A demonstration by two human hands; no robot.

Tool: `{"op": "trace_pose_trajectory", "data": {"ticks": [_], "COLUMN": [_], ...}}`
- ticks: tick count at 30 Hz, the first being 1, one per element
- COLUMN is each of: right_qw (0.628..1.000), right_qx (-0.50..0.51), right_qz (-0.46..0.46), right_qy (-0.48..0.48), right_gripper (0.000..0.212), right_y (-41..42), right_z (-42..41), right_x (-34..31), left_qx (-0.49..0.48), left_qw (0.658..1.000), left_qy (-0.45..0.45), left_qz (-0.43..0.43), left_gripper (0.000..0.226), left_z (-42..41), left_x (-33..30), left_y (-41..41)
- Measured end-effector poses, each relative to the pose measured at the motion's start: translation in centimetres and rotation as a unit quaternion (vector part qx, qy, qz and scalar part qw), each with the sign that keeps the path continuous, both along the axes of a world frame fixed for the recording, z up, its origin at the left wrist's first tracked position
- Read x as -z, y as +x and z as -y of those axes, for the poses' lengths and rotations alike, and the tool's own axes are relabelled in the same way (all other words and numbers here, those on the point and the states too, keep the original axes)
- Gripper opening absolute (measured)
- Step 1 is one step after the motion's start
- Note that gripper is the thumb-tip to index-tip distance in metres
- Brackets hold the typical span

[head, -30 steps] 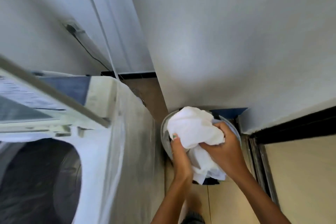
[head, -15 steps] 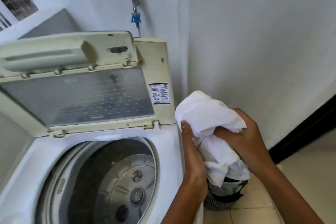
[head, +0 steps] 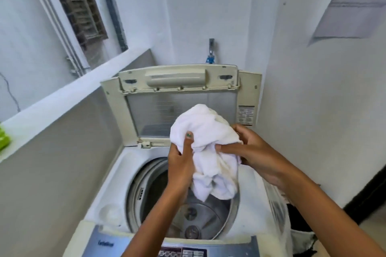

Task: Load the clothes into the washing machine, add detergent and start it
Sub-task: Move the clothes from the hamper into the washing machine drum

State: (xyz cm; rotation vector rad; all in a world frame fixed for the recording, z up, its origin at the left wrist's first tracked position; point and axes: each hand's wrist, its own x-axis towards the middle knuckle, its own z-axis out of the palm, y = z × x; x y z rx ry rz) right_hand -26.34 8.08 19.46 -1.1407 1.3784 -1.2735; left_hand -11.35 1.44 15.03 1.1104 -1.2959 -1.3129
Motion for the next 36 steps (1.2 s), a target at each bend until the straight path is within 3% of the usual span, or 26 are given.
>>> {"op": "trace_pose_trajectory", "data": {"ticks": [4, 7, 10, 15, 20, 25, 29, 31, 33, 34, 36], "right_qw": [0.999, 0.995, 0.991, 0.965, 0.948, 0.95, 0.973, 0.98, 0.984, 0.987, 0.992], "right_qx": [-0.01, 0.002, 0.005, 0.133, 0.172, 0.192, 0.168, 0.161, 0.151, 0.142, 0.114], "right_qz": [-0.043, -0.087, -0.114, -0.152, -0.175, -0.138, -0.064, -0.032, -0.018, -0.01, 0.017], "right_qy": [-0.024, -0.053, -0.066, -0.169, -0.201, -0.202, -0.142, -0.114, -0.09, -0.075, -0.053], "right_gripper": [0.017, 0.009, 0.01, 0.019, 0.016, 0.017, 0.017, 0.017, 0.015, 0.014, 0.011], "right_y": [2.1, 2.7, 3.1, 3.3, 3.0, 2.3, 2.8, 3.4, 3.9, 4.2, 4.6], "right_z": [1.1, 1.9, 2.6, 4.0, 5.7, 8.1, 10.2, 11.0, 11.7, 12.0, 12.5], "right_x": [-0.5, -0.8, -1.1, -1.4, -1.8, -2.9, -3.3, -3.4, -3.7, -4.0, -4.3], "left_qx": [0.003, 0.033, 0.028, -0.008, 0.001, -0.017, 0.119, 0.223, 0.316, 0.341, 0.316], "left_qw": [0.996, 0.995, 0.995, 0.99, 0.993, 0.987, 0.989, 0.97, 0.933, 0.916, 0.91], "left_qy": [-0.087, -0.094, -0.094, -0.139, -0.12, -0.154, -0.09, -0.094, -0.131, -0.148, -0.185], "left_qz": [-0.003, -0.004, -0.003, 0.009, -0.003, 0.04, 0.02, 0.035, 0.109, 0.151, 0.194], "left_gripper": [0.027, 0.025, 0.027, 0.027, 0.028, 0.013, 0.041, 0.066, 0.086, 0.089, 0.075], "left_z": [1.4, 2.8, 4.0, 5.8, 7.5, 10.3, 10.9, 10.8, 10.5, 10.3, 10.1], "left_x": [-1.2, -1.8, -2.1, -3.0, -3.9, -4.6, -5.4, -5.0, -4.4, -4.0, -3.4], "left_y": [4.4, 5.8, 6.0, 5.3, 4.5, 4.6, 4.8, 5.0, 4.8, 4.5, 3.8]}}
